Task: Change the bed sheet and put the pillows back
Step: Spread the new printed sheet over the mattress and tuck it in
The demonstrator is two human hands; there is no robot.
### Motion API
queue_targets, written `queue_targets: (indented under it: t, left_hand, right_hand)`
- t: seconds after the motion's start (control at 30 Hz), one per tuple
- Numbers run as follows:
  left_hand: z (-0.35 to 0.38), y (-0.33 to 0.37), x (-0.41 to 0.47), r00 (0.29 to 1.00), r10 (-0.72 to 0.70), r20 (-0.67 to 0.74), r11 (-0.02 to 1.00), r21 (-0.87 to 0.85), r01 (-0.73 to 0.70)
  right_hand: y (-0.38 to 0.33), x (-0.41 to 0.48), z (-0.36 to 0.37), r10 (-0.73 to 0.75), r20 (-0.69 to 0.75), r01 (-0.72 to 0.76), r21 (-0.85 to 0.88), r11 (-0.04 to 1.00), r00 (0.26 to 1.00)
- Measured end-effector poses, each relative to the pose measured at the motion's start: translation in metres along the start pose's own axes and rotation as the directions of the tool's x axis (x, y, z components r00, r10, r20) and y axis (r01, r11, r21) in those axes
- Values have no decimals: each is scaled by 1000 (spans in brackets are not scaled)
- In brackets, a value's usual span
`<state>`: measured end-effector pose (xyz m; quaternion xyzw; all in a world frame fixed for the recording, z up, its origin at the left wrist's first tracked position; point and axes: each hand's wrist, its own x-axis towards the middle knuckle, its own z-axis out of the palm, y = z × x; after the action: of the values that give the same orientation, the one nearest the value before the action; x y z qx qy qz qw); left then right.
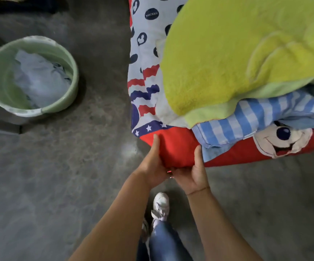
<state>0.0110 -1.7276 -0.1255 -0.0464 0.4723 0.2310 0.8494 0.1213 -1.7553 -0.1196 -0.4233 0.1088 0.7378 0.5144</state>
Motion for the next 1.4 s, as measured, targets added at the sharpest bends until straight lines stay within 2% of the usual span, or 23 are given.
queue_targets:
  t: [0.1, 0.2, 0.27, 0.3, 0.37, 0.43, 0.5, 0.53, 0.57, 0.67, 0.7, 0.77, 0.87, 0.93, 1.03, 1.13, 1.27, 1.4]
  left_hand:
    - [5, 2, 3, 999, 23, -43, 996, -80, -26]
    - [7, 1, 6, 999, 34, -38, 985, -167, -39]
    - [8, 1, 5, 998, 43, -53, 982, -180, -52]
    - [7, 1, 5, 998, 36, -48, 985, -169, -44]
    - [5, 2, 0, 999, 26, -37, 994, -105, -30]
    - [-3, 11, -7, 997, -3, -78, 998, 55, 7]
    - [-19, 25, -10, 978, -22, -206, 950, 299, 85]
    - [-26, 32, -12, 970, -15, -243, 929, 354, 103]
    - [-30, 39, -13, 972, -15, -235, 936, 338, 96]
    - [-19, 58, -14, 987, 20, -158, 995, 101, -4]
    - [-12, 66, -10, 988, 38, -152, 996, 88, -25]
    - [3, 78, 0, 980, 66, -188, 985, 171, -33]
    - [4, 86, 13, 943, 88, -322, 974, 225, -15]
    - [-3, 89, 15, 930, 98, -354, 976, 215, -21]
    - [-6, 94, 9, 903, 147, -404, 976, 207, -67]
    - [-4, 110, -2, 899, 185, -396, 971, 216, -105]
    - [3, 139, -4, 918, 206, -338, 967, 217, -137]
    - [13, 175, 12, 962, 127, -241, 972, 225, -72]
  right_hand:
    - [-1, -14, -15, 25, -18, -24, 48, 999, 1000]
    - [8, -32, -33, 99, -163, -77, 138, 987, 982]
    - [14, -34, -31, 142, -216, -119, 113, 986, 966]
    - [16, -29, -26, 161, -179, -145, 101, 984, 971]
    - [14, -17, -11, 158, -1, -157, 124, 980, 987]
    - [10, -5, 1, 110, 99, -123, 136, 983, 989]
    - [5, 5, 1, 39, 69, -51, 189, 981, 997]
    - [3, 7, -1, -5, 40, -3, 213, 977, 999]
    - [0, 9, -5, -55, 21, 49, 210, 976, 998]
    - [-11, 8, -14, -169, -39, 172, 103, 980, 985]
    - [-13, 10, -20, -186, -54, 190, 76, 979, 981]
    - [-14, 16, -30, -190, -94, 192, 12, 981, 977]
    - [-9, 19, -41, -145, -233, 119, -122, 985, 962]
    - [-9, 14, -45, -119, -293, 83, -134, 987, 949]
    - [-3, -1, -50, -33, -322, 1, -97, 995, 946]
    - [23, -23, -43, 126, -352, -140, -16, 990, 928]
    - [68, -38, -9, 318, -271, -302, 100, 948, 909]
    - [81, 2, 50, 205, -201, -147, 270, 951, 958]
